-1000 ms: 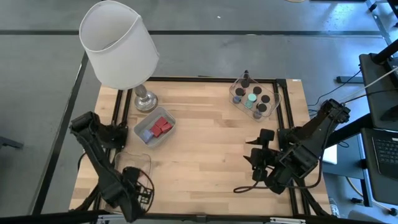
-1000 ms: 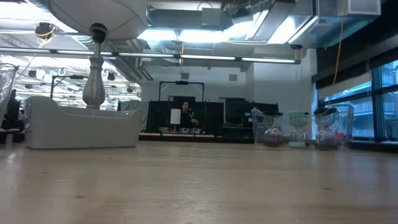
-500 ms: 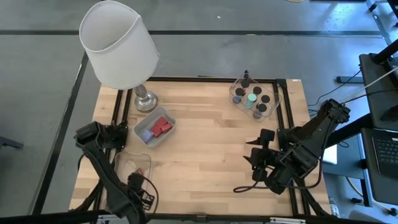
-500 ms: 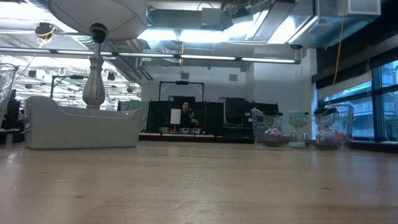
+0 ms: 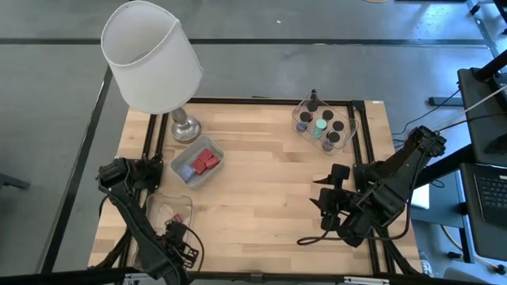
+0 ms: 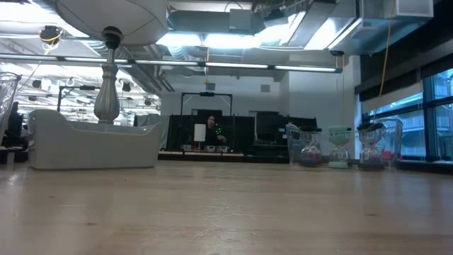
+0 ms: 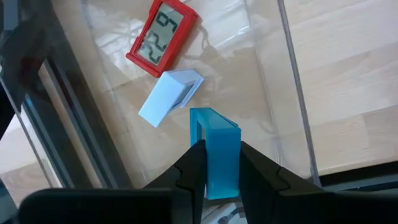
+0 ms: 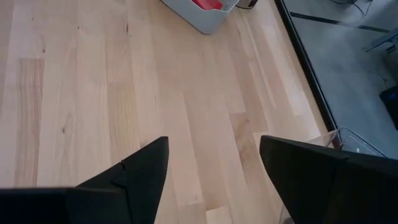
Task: Pick & Place Office items
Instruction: Put the blue digital timer into the bottom transparent bin
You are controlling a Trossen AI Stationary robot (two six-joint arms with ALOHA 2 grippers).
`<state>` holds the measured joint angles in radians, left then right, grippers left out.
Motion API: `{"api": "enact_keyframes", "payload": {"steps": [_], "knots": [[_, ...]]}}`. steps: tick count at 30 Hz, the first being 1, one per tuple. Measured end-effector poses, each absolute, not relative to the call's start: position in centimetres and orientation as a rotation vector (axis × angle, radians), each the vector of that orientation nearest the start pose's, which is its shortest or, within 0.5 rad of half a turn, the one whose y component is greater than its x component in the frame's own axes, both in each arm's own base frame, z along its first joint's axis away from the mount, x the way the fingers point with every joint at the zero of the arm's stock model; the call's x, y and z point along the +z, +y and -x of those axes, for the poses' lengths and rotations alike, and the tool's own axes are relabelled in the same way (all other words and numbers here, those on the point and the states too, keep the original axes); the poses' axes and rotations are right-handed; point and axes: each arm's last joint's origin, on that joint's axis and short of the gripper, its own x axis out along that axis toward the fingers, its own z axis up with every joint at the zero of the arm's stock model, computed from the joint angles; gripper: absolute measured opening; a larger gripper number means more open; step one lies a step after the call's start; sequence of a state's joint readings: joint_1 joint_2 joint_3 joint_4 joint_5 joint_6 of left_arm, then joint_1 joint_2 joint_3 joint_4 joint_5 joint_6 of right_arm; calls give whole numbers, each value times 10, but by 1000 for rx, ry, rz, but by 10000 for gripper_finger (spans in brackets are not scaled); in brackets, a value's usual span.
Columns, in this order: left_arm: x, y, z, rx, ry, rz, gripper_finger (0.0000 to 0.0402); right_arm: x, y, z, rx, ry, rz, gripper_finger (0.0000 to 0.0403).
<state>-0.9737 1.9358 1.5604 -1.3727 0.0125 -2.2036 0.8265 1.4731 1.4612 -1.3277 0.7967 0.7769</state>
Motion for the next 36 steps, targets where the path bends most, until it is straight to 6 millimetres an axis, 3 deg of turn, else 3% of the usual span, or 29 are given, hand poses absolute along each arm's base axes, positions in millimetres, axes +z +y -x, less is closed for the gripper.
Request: {"api": "enact_keyframes", "payload": {"steps": [12,26,36], "knots": [[221,-293,-185,1180,1253,877,70,337,178,-192,-316,826,238,255],[221,-296,-180,1157,1183,872,70,310,175,-189,-345,873,293,255],[201,-300,-184,1210,1214,809,70,310,176,-190,-333,868,299,255]]}}
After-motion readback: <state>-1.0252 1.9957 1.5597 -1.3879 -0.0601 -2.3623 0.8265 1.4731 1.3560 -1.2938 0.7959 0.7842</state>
